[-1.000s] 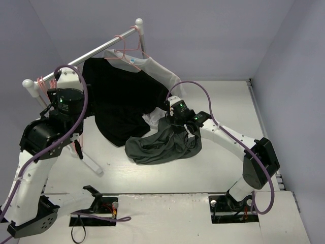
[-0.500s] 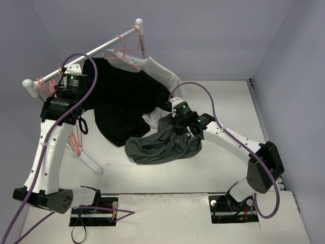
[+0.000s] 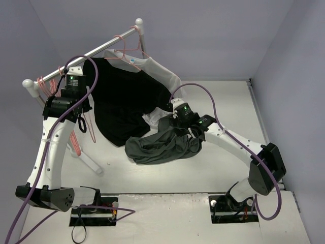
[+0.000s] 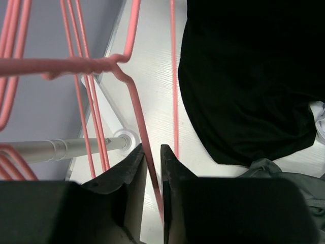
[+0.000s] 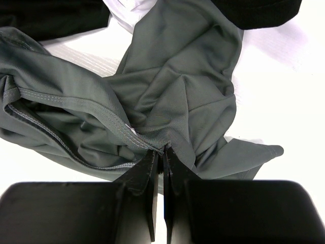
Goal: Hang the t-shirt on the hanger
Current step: Pick up the hanger from the clothesline.
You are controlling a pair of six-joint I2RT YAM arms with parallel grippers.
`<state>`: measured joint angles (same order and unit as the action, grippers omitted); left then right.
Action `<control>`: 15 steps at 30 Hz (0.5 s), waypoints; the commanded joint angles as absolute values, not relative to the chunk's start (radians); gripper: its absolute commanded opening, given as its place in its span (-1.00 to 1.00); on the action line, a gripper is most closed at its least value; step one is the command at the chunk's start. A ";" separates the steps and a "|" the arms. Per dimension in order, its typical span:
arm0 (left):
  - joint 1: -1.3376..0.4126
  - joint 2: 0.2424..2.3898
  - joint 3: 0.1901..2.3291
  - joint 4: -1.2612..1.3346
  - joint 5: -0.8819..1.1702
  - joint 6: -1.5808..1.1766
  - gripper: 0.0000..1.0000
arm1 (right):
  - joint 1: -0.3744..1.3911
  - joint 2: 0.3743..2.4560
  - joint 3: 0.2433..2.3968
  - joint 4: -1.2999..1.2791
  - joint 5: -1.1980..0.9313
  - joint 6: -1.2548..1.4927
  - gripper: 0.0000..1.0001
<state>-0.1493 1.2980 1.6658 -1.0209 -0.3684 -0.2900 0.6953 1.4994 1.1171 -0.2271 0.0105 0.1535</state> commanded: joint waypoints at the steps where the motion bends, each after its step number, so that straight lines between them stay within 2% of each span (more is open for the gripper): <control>1: -0.146 1.251 1.664 -0.929 -0.339 -0.253 -0.91 | 0.696 1.447 1.113 -0.187 0.015 0.153 -1.00; 2: -0.145 1.248 1.663 -0.924 -0.337 -0.248 -0.99 | 0.696 1.447 1.112 -0.187 0.016 0.153 -1.00; 15: -0.144 1.193 1.763 -0.867 -0.243 -0.200 -1.00 | 0.695 1.424 1.109 -0.189 0.033 0.154 -1.00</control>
<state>-0.1482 1.2459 1.6654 -0.9484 -0.2887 -0.2263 0.6952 1.4735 1.1046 -0.2264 0.0113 0.1539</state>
